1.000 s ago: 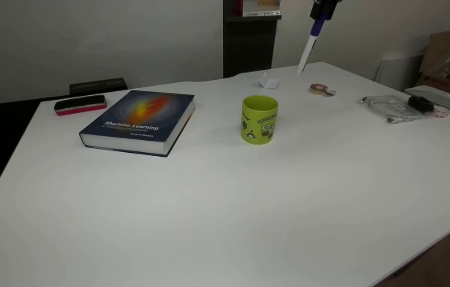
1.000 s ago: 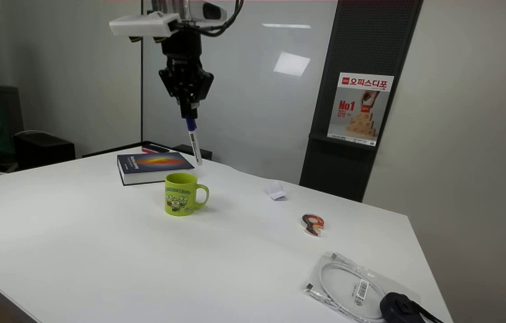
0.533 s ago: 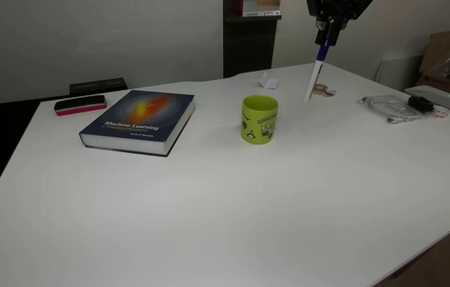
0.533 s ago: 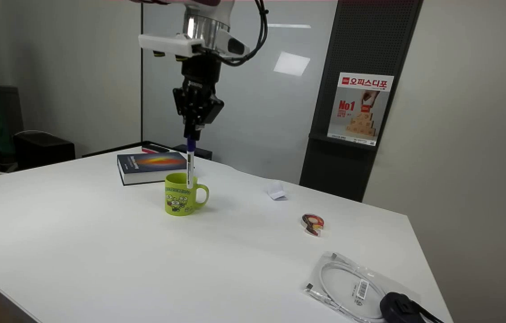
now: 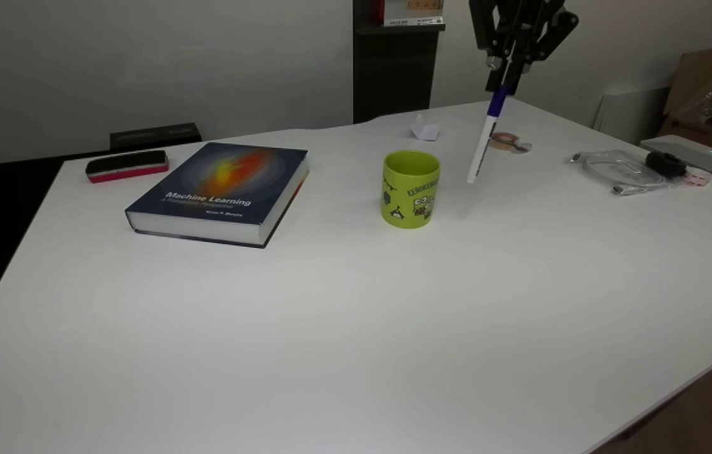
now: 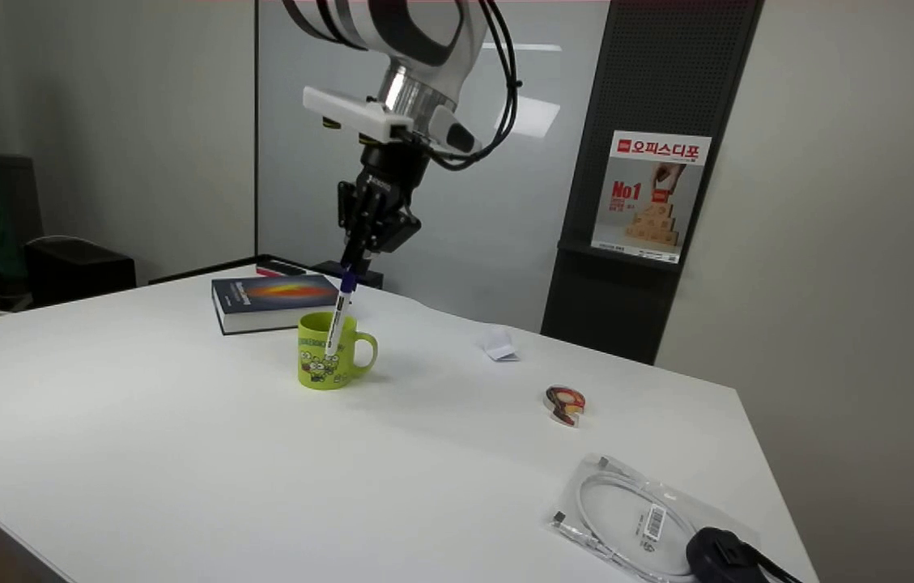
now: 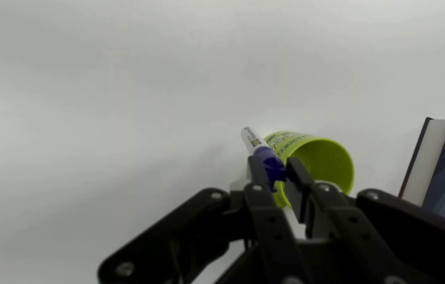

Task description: Remove the marker from the mug cup

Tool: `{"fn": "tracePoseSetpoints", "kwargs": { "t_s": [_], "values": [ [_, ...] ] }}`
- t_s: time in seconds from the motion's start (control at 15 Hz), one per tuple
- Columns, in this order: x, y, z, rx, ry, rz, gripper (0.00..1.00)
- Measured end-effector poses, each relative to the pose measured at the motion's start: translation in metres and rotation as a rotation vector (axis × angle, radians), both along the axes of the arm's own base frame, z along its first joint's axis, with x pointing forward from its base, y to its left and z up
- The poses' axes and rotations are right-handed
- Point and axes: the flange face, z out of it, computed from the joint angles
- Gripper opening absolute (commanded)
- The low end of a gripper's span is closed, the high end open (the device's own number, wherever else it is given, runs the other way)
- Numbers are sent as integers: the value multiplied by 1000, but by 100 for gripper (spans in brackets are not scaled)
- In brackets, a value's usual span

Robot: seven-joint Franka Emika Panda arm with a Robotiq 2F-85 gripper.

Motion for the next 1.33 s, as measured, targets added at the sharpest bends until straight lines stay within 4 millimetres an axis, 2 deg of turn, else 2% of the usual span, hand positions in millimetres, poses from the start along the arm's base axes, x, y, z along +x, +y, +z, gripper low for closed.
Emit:
{"fn": "tracePoseSetpoints", "kwargs": {
  "t_s": [0.33, 0.6, 1.0, 1.33],
  "values": [
    [26, -8, -30, 71, 73, -23, 5],
    [39, -24, -48, 106, 116, -50, 5],
    [40, -53, -72, 156, 171, -106, 5],
    [39, -60, -99, 190, 224, -127, 5]
  ]
}}
